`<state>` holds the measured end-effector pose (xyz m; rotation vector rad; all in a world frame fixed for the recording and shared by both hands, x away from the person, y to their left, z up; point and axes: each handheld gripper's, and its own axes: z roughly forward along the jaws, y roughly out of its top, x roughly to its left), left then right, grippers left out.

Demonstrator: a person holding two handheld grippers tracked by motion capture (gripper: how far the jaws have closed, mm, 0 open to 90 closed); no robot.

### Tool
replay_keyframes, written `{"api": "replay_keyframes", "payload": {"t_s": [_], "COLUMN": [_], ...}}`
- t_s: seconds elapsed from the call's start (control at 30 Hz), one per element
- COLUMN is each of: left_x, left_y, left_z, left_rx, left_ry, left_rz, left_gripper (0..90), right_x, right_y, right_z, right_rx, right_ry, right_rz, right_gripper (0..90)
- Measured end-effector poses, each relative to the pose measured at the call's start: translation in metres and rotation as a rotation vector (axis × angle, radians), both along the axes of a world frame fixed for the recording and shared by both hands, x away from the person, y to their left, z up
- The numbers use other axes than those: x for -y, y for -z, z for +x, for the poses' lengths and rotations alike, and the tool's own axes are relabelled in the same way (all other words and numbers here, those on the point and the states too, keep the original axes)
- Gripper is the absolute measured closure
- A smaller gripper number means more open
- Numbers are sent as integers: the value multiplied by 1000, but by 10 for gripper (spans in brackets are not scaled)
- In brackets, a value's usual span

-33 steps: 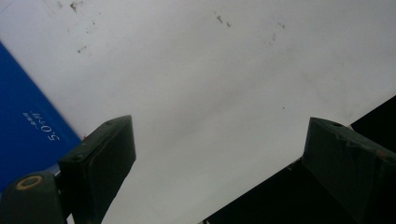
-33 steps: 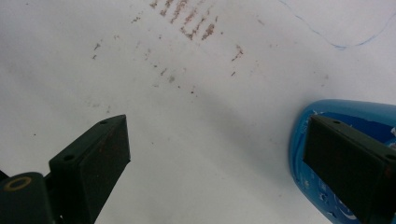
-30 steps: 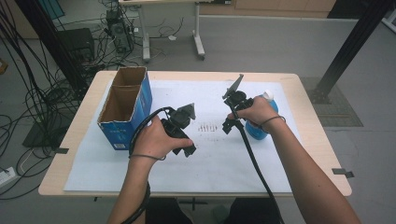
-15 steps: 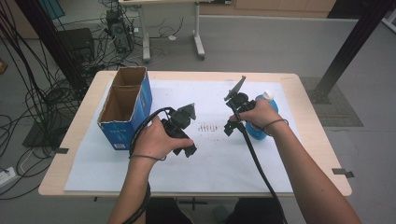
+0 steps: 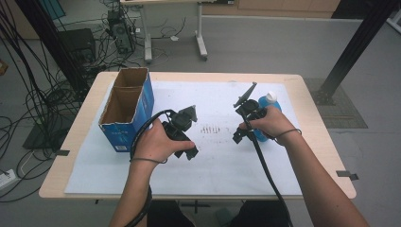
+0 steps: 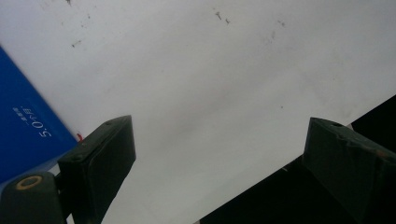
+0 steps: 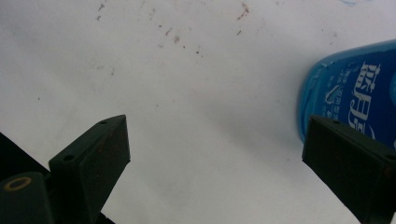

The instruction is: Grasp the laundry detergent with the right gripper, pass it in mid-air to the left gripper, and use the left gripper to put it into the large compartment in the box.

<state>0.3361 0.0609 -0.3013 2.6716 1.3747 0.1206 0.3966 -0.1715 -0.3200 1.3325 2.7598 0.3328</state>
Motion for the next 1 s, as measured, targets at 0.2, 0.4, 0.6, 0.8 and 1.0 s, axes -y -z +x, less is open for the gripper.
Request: {"api": "replay_keyframes", "payload": {"t_s": [0.2, 0.4, 0.6, 0.8, 1.0], "left_x": [-1, -2, -3, -3, -1], "left_y": [-1, -1, 0, 2, 3], "left_z": [0, -1, -1, -1, -2], "left_rx": [0, -1, -3, -5, -9], "left_ry": [-2, -2, -4, -8, -2], "left_rz": [-10, -15, -18, -23, -25], "left_gripper": [98, 97, 98, 98, 98], "right_x": [8, 18, 27, 38, 48], "right_y": [1, 6, 11, 20, 26], "right_z": [-8, -15, -23, -28, -34], "right_rx": [2, -3, -6, -17, -21], "right_ry": [6, 18, 26, 44, 58], "right_rz": [-7, -5, -4, -4, -9], "right_gripper": [78, 78, 77, 78, 78]}}
